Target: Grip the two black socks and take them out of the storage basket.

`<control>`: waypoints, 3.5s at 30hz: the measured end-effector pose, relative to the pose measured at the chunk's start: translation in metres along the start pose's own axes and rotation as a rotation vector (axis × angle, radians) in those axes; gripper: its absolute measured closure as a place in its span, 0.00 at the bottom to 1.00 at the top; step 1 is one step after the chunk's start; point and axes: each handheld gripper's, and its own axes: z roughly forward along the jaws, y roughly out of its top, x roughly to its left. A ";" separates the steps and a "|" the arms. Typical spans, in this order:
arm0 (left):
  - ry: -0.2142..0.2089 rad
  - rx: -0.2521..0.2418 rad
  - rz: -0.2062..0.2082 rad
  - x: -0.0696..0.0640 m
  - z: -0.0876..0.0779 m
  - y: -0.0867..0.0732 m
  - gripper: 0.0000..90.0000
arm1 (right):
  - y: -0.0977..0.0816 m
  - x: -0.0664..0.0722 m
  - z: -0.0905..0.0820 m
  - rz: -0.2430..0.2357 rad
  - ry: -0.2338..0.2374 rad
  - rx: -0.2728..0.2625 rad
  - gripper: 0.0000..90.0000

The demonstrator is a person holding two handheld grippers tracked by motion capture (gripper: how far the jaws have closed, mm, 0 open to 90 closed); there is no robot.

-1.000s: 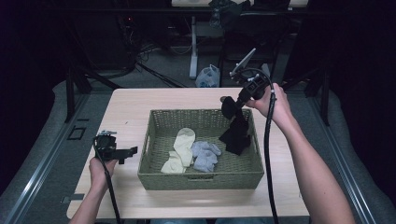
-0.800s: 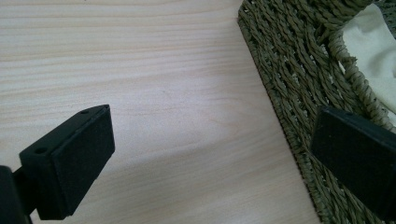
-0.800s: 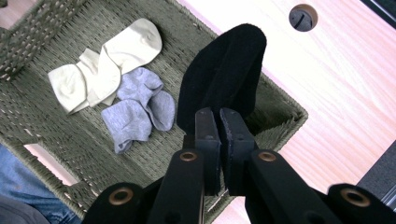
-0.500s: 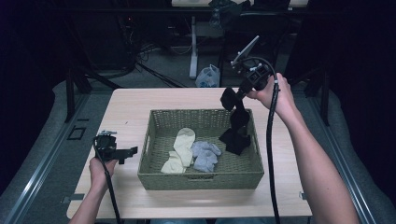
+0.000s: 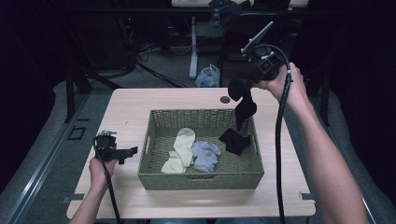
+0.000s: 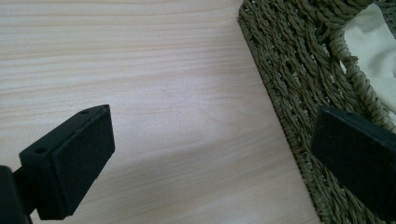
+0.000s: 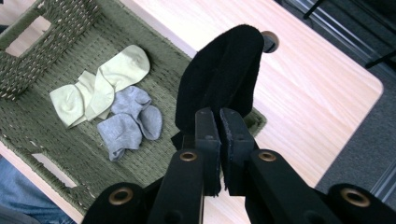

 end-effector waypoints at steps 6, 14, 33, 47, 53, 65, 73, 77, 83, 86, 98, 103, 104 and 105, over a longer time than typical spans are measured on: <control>0.001 0.001 0.001 0.000 0.000 0.000 0.00 | -0.008 -0.009 -0.014 0.016 -0.018 -0.018 0.97; 0.002 0.000 0.001 0.000 0.000 0.000 0.00 | -0.033 -0.033 -0.034 0.085 -0.046 -0.043 0.97; 0.007 -0.001 0.002 -0.001 0.000 0.000 0.00 | -0.099 -0.085 -0.004 0.238 -0.088 0.016 0.97; 0.005 0.003 0.002 -0.001 -0.001 0.000 0.00 | -0.128 -0.098 0.062 0.278 -0.047 0.087 0.97; 0.005 0.003 0.002 -0.001 -0.001 0.000 0.00 | -0.135 -0.098 0.086 0.297 -0.040 0.102 0.97; 0.006 0.003 0.002 -0.001 -0.001 0.000 0.00 | -0.147 -0.096 0.128 0.321 -0.021 0.151 0.97; 0.006 0.004 0.001 0.000 -0.001 0.000 0.00 | -0.159 -0.098 0.161 0.348 -0.003 0.190 0.97; 0.007 0.004 0.001 0.000 -0.001 0.000 0.00 | -0.163 -0.098 0.170 0.367 -0.006 0.195 0.96; 0.006 0.005 0.001 0.000 0.000 0.000 0.00 | -0.167 -0.099 0.176 0.367 0.014 0.205 0.92; 0.006 0.005 0.002 0.000 0.000 0.000 0.00 | -0.165 -0.098 0.168 0.372 0.005 0.183 0.80; 0.007 0.007 0.003 -0.001 -0.001 0.000 0.00 | -0.136 -0.078 0.110 0.281 -0.010 0.112 0.46; 0.006 0.006 0.003 -0.001 -0.001 0.000 0.00 | -0.119 -0.062 0.090 0.228 -0.005 0.082 0.33; 0.007 0.004 0.003 -0.001 0.000 0.000 0.00 | -0.115 -0.058 0.086 0.213 -0.004 0.079 0.31; 0.007 0.004 0.003 -0.001 0.000 0.000 0.00 | -0.115 -0.058 0.086 0.213 -0.004 0.079 0.31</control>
